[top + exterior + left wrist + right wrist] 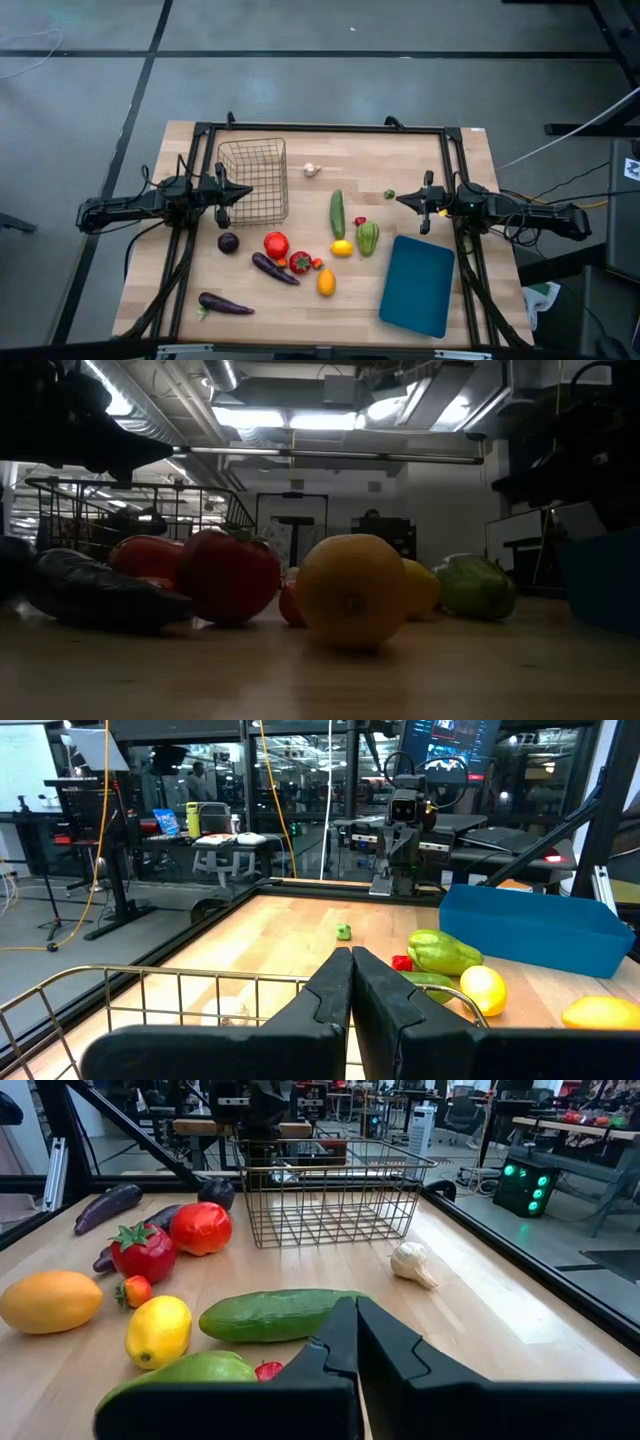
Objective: Sort produce into baskets
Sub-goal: Put the green chili into the blue bin
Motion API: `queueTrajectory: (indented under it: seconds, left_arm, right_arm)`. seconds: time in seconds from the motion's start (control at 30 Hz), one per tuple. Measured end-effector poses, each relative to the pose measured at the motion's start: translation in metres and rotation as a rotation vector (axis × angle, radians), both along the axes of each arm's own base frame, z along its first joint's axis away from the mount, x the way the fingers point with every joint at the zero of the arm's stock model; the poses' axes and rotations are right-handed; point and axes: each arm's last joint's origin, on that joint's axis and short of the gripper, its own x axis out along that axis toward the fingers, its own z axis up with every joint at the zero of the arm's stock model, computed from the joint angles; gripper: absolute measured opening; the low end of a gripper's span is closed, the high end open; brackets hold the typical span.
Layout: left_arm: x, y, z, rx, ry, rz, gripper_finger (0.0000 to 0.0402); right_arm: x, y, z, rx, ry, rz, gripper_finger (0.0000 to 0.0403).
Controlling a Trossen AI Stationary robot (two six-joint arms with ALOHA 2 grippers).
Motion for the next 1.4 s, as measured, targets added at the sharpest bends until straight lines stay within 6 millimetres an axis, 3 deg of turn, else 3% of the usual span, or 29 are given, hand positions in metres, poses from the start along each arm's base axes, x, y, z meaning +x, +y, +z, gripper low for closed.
queueTrajectory:
  seconds: [0.2,0.5,0.83,0.97,1.1,1.4]
  left_arm:
    - [0.0,0.0,-0.0001,-0.052,-0.013,-0.001,0.0006]
    - [0.0,0.0,0.0,-0.153,-0.038,-0.004,0.0006]
    - [0.0,0.0,-0.0001,-0.15,-0.037,-0.004,0.0006]
    - [0.0,0.0,-0.0001,-0.147,-0.037,-0.004,0.0006]
    - [0.0,0.0,0.0,-0.147,-0.037,-0.004,0.0006]
    - [0.0,0.0,-0.0001,-0.152,-0.038,-0.004,0.0006]
  right_arm:
    - [0.0002,0.0007,0.0008,0.011,-0.01,0.026,0.0005]
    - [0.0004,0.0038,0.0013,0.257,-0.033,0.105,0.0005]
    - [0.0004,0.003,0.0017,0.307,-0.045,0.074,0.0005]
    - [0.0002,0.0002,0.0023,0.369,-0.075,-0.028,0.0011]
    - [-0.0003,-0.0026,0.0023,0.419,-0.103,-0.131,0.0057]
    - [-0.0007,-0.0042,0.0021,0.417,-0.114,-0.186,0.0221]
